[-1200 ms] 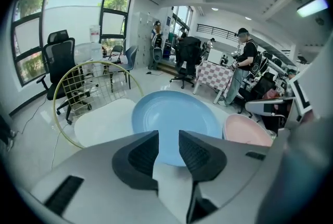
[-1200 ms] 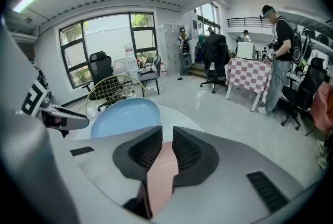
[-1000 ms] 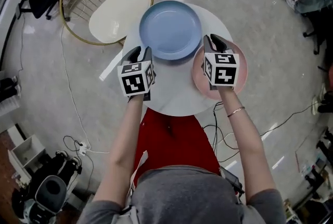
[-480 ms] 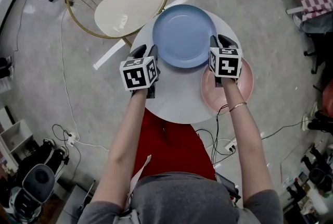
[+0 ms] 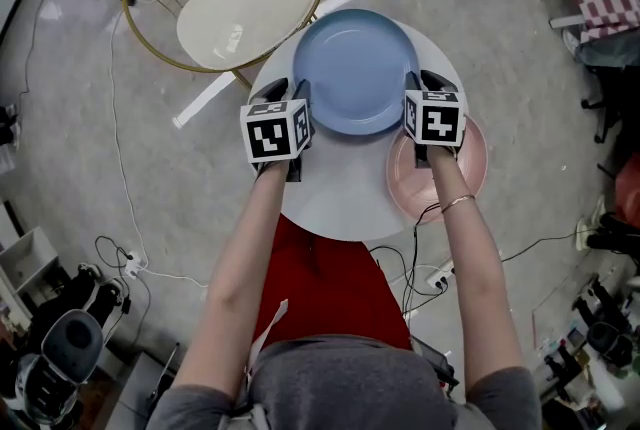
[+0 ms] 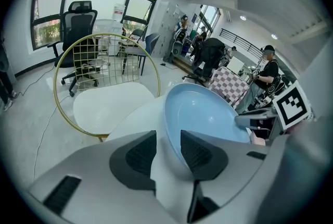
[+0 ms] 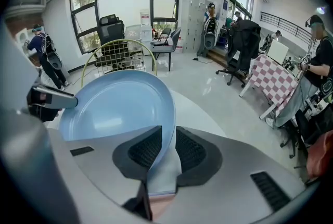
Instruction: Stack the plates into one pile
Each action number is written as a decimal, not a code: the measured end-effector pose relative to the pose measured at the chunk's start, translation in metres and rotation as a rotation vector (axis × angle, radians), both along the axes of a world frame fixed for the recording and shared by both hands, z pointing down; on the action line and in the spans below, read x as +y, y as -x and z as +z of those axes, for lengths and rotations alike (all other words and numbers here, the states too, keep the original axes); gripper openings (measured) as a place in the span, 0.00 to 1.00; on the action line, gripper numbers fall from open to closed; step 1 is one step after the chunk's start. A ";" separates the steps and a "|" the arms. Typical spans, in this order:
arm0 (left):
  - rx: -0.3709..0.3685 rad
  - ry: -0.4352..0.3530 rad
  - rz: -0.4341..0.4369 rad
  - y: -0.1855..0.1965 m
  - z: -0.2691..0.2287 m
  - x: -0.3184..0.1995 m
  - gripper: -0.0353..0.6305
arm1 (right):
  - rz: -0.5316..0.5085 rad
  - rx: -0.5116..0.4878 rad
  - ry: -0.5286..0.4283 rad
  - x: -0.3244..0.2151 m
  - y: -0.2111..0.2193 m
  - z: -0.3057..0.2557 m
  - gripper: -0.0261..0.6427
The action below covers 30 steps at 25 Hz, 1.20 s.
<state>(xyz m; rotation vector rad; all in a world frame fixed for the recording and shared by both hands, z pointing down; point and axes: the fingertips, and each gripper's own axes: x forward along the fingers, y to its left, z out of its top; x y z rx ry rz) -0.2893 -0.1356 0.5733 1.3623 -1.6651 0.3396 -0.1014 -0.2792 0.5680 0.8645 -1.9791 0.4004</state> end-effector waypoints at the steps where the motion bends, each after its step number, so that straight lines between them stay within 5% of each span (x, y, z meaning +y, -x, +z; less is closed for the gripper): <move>1: 0.003 0.005 0.003 -0.001 0.002 0.000 0.28 | -0.006 0.007 0.004 0.001 0.000 0.001 0.15; 8: -0.037 0.013 0.027 -0.003 0.004 -0.006 0.19 | -0.024 0.039 -0.017 0.000 0.002 0.001 0.15; 30: -0.072 -0.075 0.051 0.004 -0.057 0.003 0.15 | 0.029 -0.116 -0.077 0.032 -0.005 -0.065 0.15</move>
